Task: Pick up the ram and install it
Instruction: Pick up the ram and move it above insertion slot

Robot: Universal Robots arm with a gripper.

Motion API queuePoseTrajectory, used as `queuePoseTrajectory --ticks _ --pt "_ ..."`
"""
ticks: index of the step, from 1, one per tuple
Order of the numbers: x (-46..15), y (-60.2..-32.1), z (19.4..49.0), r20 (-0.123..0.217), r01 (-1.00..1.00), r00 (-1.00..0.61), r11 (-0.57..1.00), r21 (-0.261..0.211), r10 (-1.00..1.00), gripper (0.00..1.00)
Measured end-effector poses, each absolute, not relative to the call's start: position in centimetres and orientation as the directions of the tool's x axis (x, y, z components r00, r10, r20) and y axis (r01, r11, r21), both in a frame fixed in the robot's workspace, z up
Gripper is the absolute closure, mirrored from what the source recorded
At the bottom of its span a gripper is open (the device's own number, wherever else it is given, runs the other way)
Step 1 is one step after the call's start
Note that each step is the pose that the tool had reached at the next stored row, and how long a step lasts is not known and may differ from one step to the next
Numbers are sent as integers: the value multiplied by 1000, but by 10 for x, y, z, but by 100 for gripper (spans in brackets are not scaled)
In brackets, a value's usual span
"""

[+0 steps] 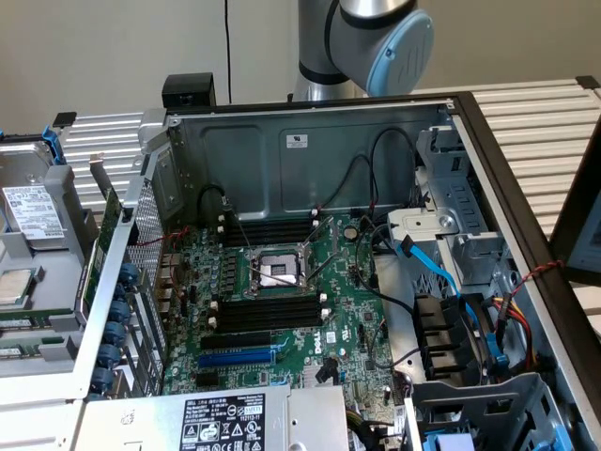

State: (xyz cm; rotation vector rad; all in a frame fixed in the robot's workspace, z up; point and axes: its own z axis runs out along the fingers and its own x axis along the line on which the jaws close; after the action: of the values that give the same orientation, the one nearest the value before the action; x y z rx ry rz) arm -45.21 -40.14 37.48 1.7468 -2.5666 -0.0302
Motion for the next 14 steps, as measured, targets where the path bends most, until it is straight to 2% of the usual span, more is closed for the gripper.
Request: queuePoseTrajectory --ticks 6,12,14 --pt "-452 -401 373 1 -953 -303 303 -16 -953 89" --pt "-452 -402 373 -11 -958 -285 285 -16 -958 88" --pt "-452 -403 371 -12 -959 -284 284 -16 -959 76"
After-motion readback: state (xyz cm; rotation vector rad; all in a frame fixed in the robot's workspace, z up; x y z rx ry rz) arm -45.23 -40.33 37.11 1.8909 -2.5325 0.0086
